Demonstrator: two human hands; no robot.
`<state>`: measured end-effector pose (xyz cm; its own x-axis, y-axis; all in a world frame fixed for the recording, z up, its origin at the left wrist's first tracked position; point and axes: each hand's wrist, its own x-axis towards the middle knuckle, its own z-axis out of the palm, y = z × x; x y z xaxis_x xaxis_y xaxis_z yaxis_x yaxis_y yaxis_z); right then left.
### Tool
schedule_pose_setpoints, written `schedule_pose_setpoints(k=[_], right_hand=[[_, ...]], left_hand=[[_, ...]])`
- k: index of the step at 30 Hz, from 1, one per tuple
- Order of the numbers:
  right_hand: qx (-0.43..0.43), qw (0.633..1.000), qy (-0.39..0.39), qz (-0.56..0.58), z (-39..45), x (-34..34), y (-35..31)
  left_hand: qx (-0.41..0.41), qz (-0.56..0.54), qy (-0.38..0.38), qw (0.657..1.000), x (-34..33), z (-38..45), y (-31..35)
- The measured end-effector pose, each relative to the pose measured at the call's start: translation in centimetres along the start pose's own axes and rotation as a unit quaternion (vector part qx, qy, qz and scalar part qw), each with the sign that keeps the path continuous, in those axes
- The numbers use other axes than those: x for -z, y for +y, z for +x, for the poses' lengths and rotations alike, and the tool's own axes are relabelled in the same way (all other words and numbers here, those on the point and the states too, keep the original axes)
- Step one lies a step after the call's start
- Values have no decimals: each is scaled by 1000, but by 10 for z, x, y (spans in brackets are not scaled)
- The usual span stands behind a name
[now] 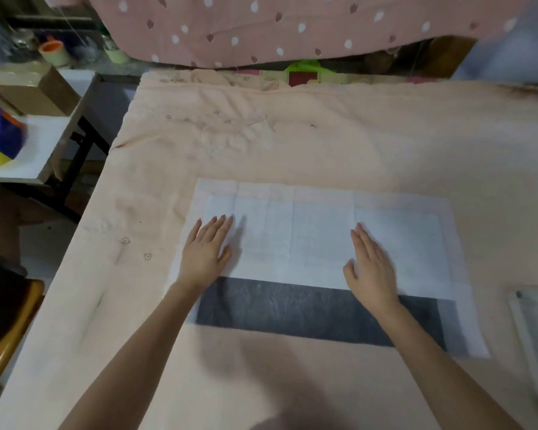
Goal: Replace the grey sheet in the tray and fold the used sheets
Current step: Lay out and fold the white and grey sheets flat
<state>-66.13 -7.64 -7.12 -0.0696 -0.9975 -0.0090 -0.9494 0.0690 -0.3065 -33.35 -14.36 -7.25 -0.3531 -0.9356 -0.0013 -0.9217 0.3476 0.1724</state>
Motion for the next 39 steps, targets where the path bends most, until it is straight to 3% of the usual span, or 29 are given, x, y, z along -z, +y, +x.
schedule_pose_setpoints(k=[8, 23, 30, 32, 36, 39], right_hand=[[31, 982, -121, -144, 115, 27, 41], [65, 981, -120, -136, 174, 44, 74], [29, 989, -118, -82, 172, 50, 78], [38, 991, -100, -76, 165, 53, 80], [96, 992, -12, -86, 145, 61, 81], [147, 983, 76, -80, 125, 74, 82]], left_hand=[[-63, 113, -78, 989, -1, 135, 38], [-28, 44, -118, 992, -2, 189, 18], [-47, -21, -114, 992, 4, 184, 19], [-41, -32, -94, 994, 6, 178, 18], [-14, -70, 22, 997, 15, 156, 15], [-51, -65, 88, 993, 26, 136, 16]])
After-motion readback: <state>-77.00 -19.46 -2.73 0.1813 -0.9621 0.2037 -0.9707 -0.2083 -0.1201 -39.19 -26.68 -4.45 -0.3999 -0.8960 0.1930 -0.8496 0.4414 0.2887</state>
